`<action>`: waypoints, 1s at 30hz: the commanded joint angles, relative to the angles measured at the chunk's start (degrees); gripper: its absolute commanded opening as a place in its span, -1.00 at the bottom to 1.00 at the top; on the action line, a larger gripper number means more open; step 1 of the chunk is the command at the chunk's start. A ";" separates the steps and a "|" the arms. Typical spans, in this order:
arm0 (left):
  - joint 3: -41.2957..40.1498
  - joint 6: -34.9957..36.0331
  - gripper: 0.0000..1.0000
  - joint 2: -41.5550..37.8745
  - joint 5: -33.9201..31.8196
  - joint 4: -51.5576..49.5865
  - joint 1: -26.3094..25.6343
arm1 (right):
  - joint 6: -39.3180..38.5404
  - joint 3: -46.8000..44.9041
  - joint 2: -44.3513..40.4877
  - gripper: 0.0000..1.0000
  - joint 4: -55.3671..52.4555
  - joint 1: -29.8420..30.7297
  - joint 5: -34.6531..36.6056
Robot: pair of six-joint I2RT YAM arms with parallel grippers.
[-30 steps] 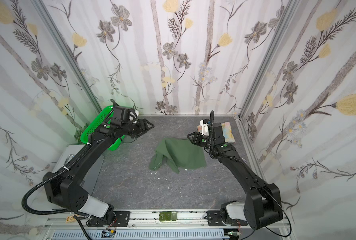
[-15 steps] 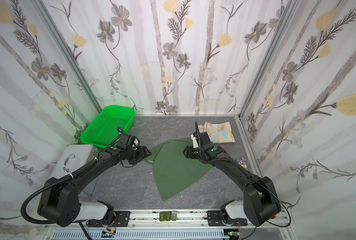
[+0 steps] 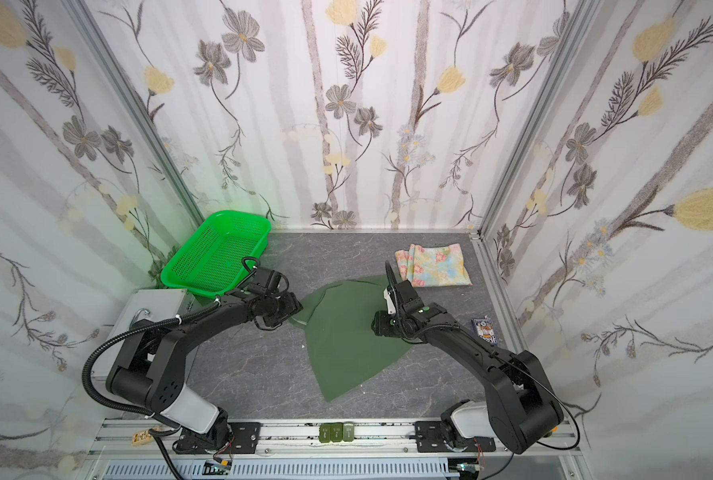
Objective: Fold and stack skirts
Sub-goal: Place the skirt at the center of the table, then flatten out the skirt at the center of the table.
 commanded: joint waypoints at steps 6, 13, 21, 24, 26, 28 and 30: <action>-0.14 -0.01 0.11 5.18 -2.45 3.52 0.56 | 1.06 2.39 2.33 0.03 3.10 0.01 -1.20; 1.63 0.02 -0.45 8.52 -1.64 5.70 1.06 | 1.39 2.74 2.39 0.01 2.69 -0.09 -0.73; 1.55 3.64 -1.00 8.56 -1.66 5.70 6.23 | 0.91 2.09 3.61 -0.05 2.51 -0.33 0.60; 1.50 5.92 -1.00 6.98 -1.24 5.58 9.18 | 0.54 0.38 3.77 -0.06 2.62 -0.42 1.68; 2.02 7.36 -1.00 6.60 -0.24 5.44 10.84 | 0.36 -0.71 6.15 -0.11 2.66 -0.42 2.51; 3.08 9.37 -1.00 6.75 1.09 5.36 12.08 | 0.44 -1.96 6.77 -0.14 2.92 -0.40 2.84; 4.23 11.00 -1.00 7.11 1.59 5.09 12.83 | 0.47 -2.80 7.22 -0.14 2.92 -0.47 3.77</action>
